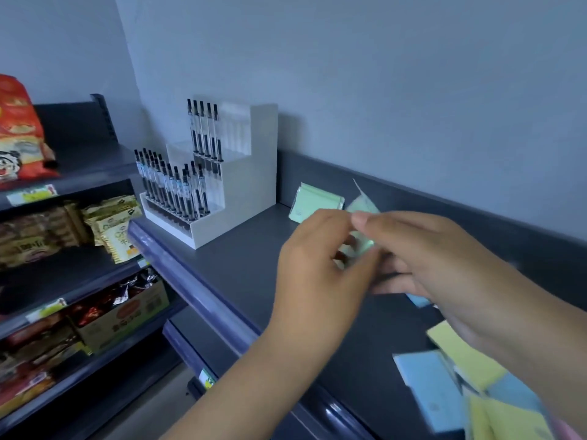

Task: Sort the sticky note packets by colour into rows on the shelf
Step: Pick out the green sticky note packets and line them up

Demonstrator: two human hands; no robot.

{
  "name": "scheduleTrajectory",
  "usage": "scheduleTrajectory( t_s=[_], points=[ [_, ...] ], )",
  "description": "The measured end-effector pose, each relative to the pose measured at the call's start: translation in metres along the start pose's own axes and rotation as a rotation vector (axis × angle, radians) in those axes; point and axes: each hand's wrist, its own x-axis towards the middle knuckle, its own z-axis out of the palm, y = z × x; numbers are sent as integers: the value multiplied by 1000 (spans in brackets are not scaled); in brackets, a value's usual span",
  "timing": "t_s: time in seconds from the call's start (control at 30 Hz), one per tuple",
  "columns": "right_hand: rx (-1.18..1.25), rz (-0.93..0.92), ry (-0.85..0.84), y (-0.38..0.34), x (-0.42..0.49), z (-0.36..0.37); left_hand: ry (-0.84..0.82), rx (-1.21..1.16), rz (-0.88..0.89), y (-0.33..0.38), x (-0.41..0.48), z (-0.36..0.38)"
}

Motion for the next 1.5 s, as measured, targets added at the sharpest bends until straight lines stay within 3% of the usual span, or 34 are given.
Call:
scheduleTrajectory(
  t_s=[0.2, 0.33, 0.43, 0.63, 0.8, 0.9, 1.23, 1.5],
  points=[
    [-76, 8, 113, 9, 47, 14, -53, 16, 54, -48, 29, -12],
    [-248, 26, 120, 8, 74, 16, -174, 262, 213, -81, 55, -36],
    [-182, 47, 92, 1, 91, 21, -265, 371, 252, -104, 77, -53],
    [-135, 58, 158, 6, 120, 45, -415, 129, 125, -152, 120, -67],
    [-274, 23, 470, 33, 148, 62, -424, 68, 19, -185, 153, -69],
    [-363, -36, 555, 51, 158, 68, -419, 62, -23, -198, 164, -63],
    [-805, -74, 631, 86, 196, 73, -418, 256, -129, -227, 178, -38],
    [-710, -28, 656, 94, 222, 72, -376, 274, -207, -240, 194, -22]
  ],
)
